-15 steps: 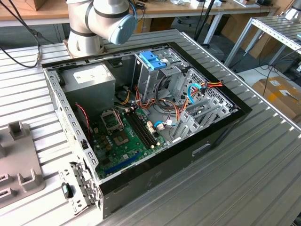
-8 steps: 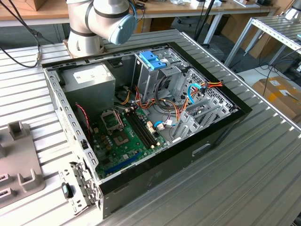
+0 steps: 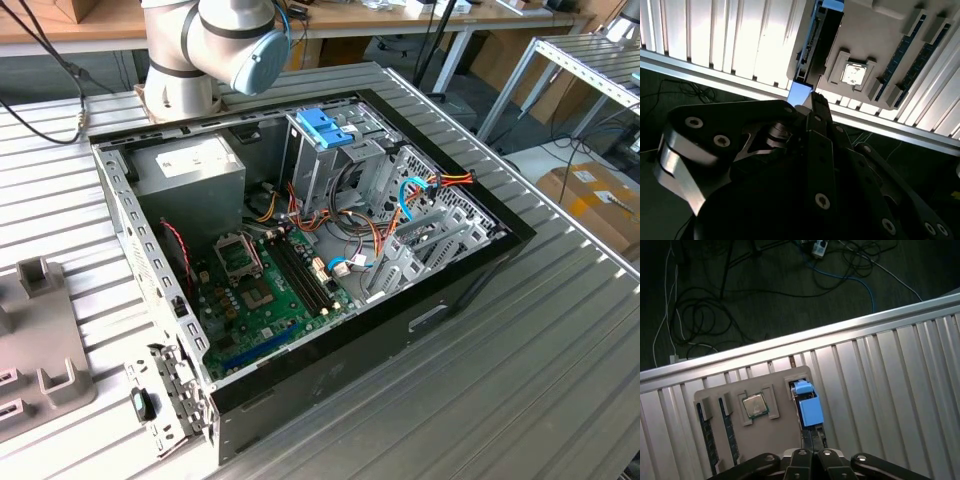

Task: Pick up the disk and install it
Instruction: 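Pick up the disk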

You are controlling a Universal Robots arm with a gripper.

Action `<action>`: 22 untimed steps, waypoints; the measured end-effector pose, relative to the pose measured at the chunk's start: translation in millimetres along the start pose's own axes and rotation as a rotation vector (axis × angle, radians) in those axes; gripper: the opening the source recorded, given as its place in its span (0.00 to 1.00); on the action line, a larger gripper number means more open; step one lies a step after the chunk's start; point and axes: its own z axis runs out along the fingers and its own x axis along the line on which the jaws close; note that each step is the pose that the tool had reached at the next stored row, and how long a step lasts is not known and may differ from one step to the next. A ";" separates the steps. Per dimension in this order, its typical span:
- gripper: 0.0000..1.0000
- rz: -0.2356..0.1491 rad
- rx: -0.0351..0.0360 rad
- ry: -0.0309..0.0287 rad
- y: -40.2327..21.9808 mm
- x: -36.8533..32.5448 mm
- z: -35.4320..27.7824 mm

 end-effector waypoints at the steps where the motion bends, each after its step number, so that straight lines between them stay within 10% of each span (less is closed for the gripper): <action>1: 0.11 -0.010 0.0014 0.0002 -0.5 -0.1 0.6; 13: 0.11 -0.090 0.0007 0.0048 -17.5 -3.8 16.0; 22: 0.11 -0.108 0.0033 0.0061 -17.6 -5.2 23.2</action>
